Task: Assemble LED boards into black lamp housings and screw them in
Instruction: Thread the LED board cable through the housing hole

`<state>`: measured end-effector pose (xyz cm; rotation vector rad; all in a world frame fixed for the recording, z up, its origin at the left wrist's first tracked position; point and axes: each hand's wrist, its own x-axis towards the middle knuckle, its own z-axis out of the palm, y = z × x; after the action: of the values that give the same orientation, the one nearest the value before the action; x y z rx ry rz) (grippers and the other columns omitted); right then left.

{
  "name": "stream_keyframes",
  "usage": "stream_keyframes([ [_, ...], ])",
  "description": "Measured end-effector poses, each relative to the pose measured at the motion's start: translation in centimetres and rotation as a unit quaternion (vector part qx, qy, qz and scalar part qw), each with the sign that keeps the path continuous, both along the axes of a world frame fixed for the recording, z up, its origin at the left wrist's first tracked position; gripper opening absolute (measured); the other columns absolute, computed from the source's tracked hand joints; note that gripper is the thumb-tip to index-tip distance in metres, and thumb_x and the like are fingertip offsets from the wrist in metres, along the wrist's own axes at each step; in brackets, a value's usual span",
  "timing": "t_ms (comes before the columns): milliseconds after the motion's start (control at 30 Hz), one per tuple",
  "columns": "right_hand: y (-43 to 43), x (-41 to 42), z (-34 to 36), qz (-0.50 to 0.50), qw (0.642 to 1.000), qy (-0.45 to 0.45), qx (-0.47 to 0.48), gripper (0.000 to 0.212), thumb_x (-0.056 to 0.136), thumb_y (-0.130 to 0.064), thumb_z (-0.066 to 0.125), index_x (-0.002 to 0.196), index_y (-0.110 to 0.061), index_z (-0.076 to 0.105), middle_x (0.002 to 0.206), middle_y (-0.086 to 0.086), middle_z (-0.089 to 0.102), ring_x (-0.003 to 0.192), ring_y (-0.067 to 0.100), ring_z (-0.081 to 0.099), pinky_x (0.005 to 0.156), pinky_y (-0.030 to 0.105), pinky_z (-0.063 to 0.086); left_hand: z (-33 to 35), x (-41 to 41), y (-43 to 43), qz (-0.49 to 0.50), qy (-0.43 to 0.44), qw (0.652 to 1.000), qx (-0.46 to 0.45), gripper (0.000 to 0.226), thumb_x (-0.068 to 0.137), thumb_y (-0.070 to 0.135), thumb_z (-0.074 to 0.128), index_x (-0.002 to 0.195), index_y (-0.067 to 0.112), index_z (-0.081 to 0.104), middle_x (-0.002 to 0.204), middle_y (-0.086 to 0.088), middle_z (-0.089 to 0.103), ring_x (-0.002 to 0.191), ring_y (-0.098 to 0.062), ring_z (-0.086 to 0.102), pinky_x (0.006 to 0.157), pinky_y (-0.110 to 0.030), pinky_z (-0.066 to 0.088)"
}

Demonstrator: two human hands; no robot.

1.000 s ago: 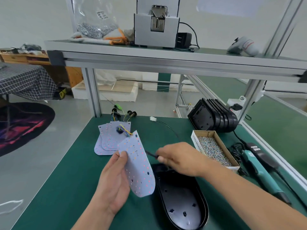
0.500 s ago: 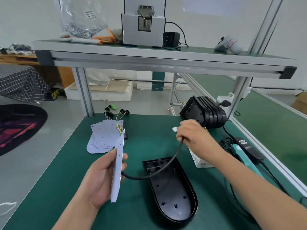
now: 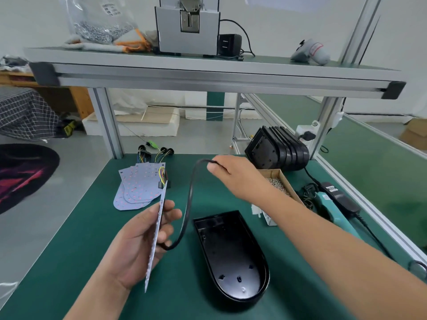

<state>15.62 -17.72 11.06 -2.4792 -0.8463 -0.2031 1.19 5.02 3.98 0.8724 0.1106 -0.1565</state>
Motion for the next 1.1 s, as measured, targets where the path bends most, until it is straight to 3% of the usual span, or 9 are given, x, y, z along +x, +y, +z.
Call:
stream_keyframes([
  [100, 0.3, -1.3, -0.3, 0.019, 0.965, 0.124, 0.229, 0.022, 0.108, -0.038, 0.051, 0.096, -0.035, 0.069, 0.075, -0.017, 0.059, 0.069, 0.009, 0.057, 0.072, 0.030, 0.052, -0.1, 0.2, -0.1, -0.008, 0.010, 1.000, 0.010, 0.028, 0.091, 0.034, 0.064, 0.102, 0.015, 0.083, 0.109, -0.008, 0.076, 0.051, -0.006, 0.055, 0.039, -0.018, 0.045],
  [233, 0.1, -2.5, -2.1, 0.042, 0.894, 0.174, 0.411, 0.021, 0.108, -0.029, 0.052, 0.103, -0.024, 0.072, 0.075, -0.002, 0.053, 0.072, 0.014, 0.057, 0.079, 0.039, 0.053, -0.7, 0.7, -0.4, -0.021, 0.039, 0.999, 0.007, 0.031, 0.093, 0.035, 0.065, 0.099, 0.012, 0.085, 0.104, -0.005, 0.073, 0.059, -0.008, 0.060, 0.046, -0.020, 0.051],
  [333, -0.1, -3.2, -4.2, 0.012, 0.894, 0.150, 0.422, 0.020, 0.108, -0.026, 0.051, 0.102, -0.026, 0.070, 0.082, -0.002, 0.060, 0.077, 0.016, 0.061, 0.077, 0.029, 0.053, -1.1, 0.9, -1.0, -0.031, 0.047, 0.998, 0.015, 0.030, 0.096, 0.032, 0.062, 0.098, 0.014, 0.086, 0.132, -0.016, 0.073, 0.064, -0.010, 0.068, 0.050, -0.023, 0.055],
  [433, -0.8, -3.8, -5.7, 0.013, 0.892, 0.153, 0.426, 0.025, 0.110, -0.020, 0.049, 0.100, -0.029, 0.070, 0.083, 0.004, 0.057, 0.079, 0.020, 0.060, 0.080, 0.040, 0.059, -1.3, 0.9, -1.3, -0.042, 0.040, 0.998, 0.036, 0.035, 0.101, 0.032, 0.058, 0.109, 0.011, 0.084, 0.140, -0.020, 0.067, 0.070, -0.012, 0.071, 0.059, -0.026, 0.059],
  [500, -1.2, -4.4, -6.3, 0.028, 0.889, 0.160, 0.427, 0.021, 0.112, -0.020, 0.048, 0.110, -0.026, 0.068, 0.086, -0.002, 0.061, 0.084, 0.016, 0.063, 0.089, 0.043, 0.060, -1.5, 0.9, -1.4, -0.043, 0.043, 0.998, 0.033, 0.036, 0.098, 0.033, 0.060, 0.115, 0.010, 0.082, 0.137, -0.018, 0.070, 0.079, -0.014, 0.075, 0.066, -0.029, 0.062],
  [667, -3.0, -5.6, -6.7, 0.012, 0.947, 0.125, 0.296, 0.031, 0.104, -0.035, 0.058, 0.134, -0.042, 0.055, 0.126, -0.018, 0.070, 0.123, 0.008, 0.062, 0.099, 0.021, 0.046, -1.8, 0.9, -1.8, -0.041, 0.047, 0.996, 0.065, 0.031, 0.093, 0.034, 0.067, 0.107, 0.010, 0.081, 0.105, -0.015, 0.075, 0.081, -0.024, 0.075, 0.067, -0.036, 0.062],
  [867, -4.1, -7.1, -7.3, -0.053, 0.924, 0.192, 0.326, 0.039, 0.090, -0.018, 0.078, 0.115, -0.043, 0.062, 0.105, -0.004, 0.075, 0.086, 0.022, 0.075, 0.087, 0.046, 0.060, -1.6, 0.7, -2.0, -0.061, 0.031, 0.993, 0.093, 0.029, 0.099, 0.032, 0.063, 0.114, 0.011, 0.076, 0.104, -0.011, 0.075, 0.082, -0.024, 0.075, 0.068, -0.035, 0.062],
  [1000, -3.6, -7.4, -7.6, -0.087, 0.932, 0.161, 0.313, 0.043, 0.082, -0.007, 0.087, 0.109, -0.031, 0.064, 0.098, -0.007, 0.078, 0.084, 0.008, 0.074, 0.079, 0.018, 0.054, -1.7, 0.6, -2.3, -0.068, 0.019, 0.992, 0.101, 0.036, 0.100, 0.031, 0.062, 0.126, 0.008, 0.069, 0.112, -0.012, 0.074, 0.088, -0.025, 0.073, 0.072, -0.039, 0.062],
  [1100, -3.4, -7.5, -7.5, -0.085, 0.950, 0.137, 0.266, 0.036, 0.080, -0.006, 0.085, 0.098, -0.028, 0.062, 0.092, -0.007, 0.076, 0.080, 0.007, 0.072, 0.077, 0.020, 0.055, -1.8, 0.7, -2.5, -0.060, 0.015, 0.994, 0.088, 0.042, 0.102, 0.030, 0.060, 0.135, 0.004, 0.062, 0.115, -0.015, 0.072, 0.091, -0.026, 0.072, 0.075, -0.041, 0.063],
])
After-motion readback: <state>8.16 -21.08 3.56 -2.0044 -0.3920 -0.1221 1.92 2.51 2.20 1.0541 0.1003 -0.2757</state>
